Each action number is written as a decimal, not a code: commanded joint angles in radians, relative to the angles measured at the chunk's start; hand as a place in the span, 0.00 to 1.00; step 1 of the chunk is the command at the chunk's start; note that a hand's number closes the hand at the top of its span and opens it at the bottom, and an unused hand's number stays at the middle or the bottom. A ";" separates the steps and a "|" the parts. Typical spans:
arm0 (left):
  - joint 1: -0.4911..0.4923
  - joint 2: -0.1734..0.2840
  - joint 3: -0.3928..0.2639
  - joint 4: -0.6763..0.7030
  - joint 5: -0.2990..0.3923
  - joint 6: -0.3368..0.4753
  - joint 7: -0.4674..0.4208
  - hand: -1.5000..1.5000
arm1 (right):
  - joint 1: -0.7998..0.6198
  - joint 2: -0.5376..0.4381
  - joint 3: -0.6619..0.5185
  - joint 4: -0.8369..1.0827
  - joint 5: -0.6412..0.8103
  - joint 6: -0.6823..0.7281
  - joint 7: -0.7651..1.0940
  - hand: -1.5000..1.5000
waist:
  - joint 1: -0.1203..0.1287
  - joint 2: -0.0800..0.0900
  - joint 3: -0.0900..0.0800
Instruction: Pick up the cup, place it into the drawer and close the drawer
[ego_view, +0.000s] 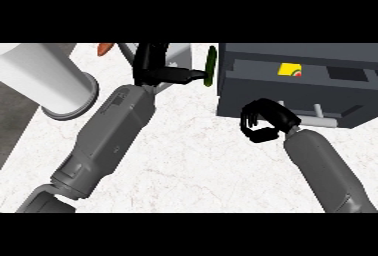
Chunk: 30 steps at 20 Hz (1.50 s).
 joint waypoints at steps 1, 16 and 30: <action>0.050 0.047 0.006 -0.074 0.015 -0.039 0.031 0.00 | -0.129 -0.011 -0.087 0.178 -0.015 -0.052 -0.089 1.00 | 0.020 0.002 0.001; 0.154 0.109 -0.024 -0.155 0.008 -0.128 0.051 0.00 | -0.345 -0.138 -0.276 0.337 -0.118 -0.079 -0.073 1.00 | 0.105 0.029 0.001; 0.200 0.116 -0.027 -0.190 0.020 -0.182 0.045 0.00 | -0.324 -0.211 -0.309 0.265 -0.195 0.050 -0.079 1.00 | 0.125 0.039 0.000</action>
